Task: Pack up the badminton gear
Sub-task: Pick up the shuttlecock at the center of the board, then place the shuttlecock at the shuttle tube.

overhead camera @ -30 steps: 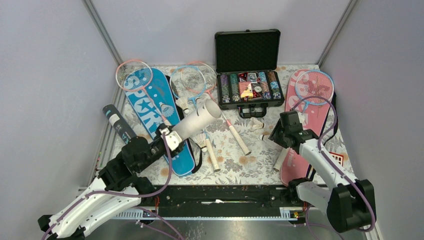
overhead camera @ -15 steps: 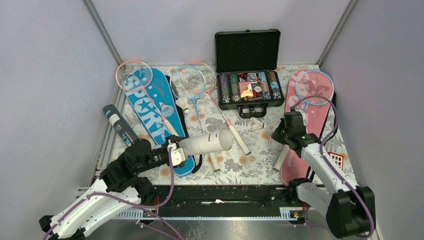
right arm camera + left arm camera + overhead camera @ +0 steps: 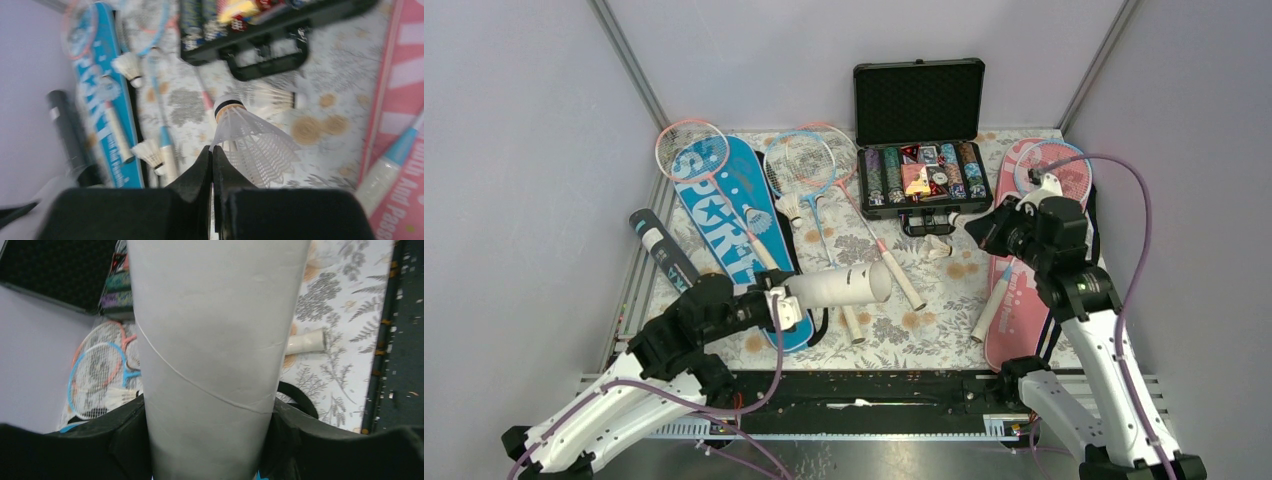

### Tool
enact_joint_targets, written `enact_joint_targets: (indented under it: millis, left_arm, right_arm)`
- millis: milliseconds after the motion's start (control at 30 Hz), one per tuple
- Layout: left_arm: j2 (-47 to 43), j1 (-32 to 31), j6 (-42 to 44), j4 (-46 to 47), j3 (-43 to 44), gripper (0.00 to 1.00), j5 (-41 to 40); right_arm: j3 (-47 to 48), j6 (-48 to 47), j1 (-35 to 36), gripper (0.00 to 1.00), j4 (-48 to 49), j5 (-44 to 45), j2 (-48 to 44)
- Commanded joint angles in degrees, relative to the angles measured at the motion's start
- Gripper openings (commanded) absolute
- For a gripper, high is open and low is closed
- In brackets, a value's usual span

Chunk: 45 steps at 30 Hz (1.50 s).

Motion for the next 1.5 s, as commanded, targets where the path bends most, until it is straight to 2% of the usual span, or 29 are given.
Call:
enact_joint_targets:
  millis: [0, 133, 300, 567, 800, 1267, 1467]
  left_arm:
    - [5.7, 0.1, 1.0, 2.3, 5.3, 0.47, -9.3]
    - [9.3, 0.1, -0.5, 3.1, 7.1, 0.46, -14.0]
    - [12.0, 0.1, -1.0, 3.1, 8.8, 0.46, -14.2]
    - [10.6, 0.2, 5.0, 6.4, 6.2, 0.46, -4.9]
    - [11.8, 0.1, 9.1, 7.1, 7.3, 0.44, 0.4]
    - [12.4, 0.1, 3.5, 9.3, 9.5, 0.42, 1.4]
    - [11.8, 0.1, 2.3, 9.8, 8.3, 0.42, 1.0]
  right_arm:
    - [5.3, -2.2, 0.5, 0.00, -1.7, -16.1, -2.7]
    - [7.4, -0.4, 2.3, 0.00, -0.7, -24.8, -4.9]
    - [7.1, 3.5, 7.6, 0.00, 3.5, -28.4, -6.8]
    - [6.9, 5.4, 14.7, 0.00, 6.1, -30.3, -5.2]
    - [2.7, 8.9, 18.6, 0.00, 14.5, -32.0, -3.9]
    - [-0.9, 8.9, 26.7, 0.00, 21.6, -24.7, 1.1]
    - [-3.2, 11.6, 27.4, 0.00, 28.5, -20.3, 3.0]
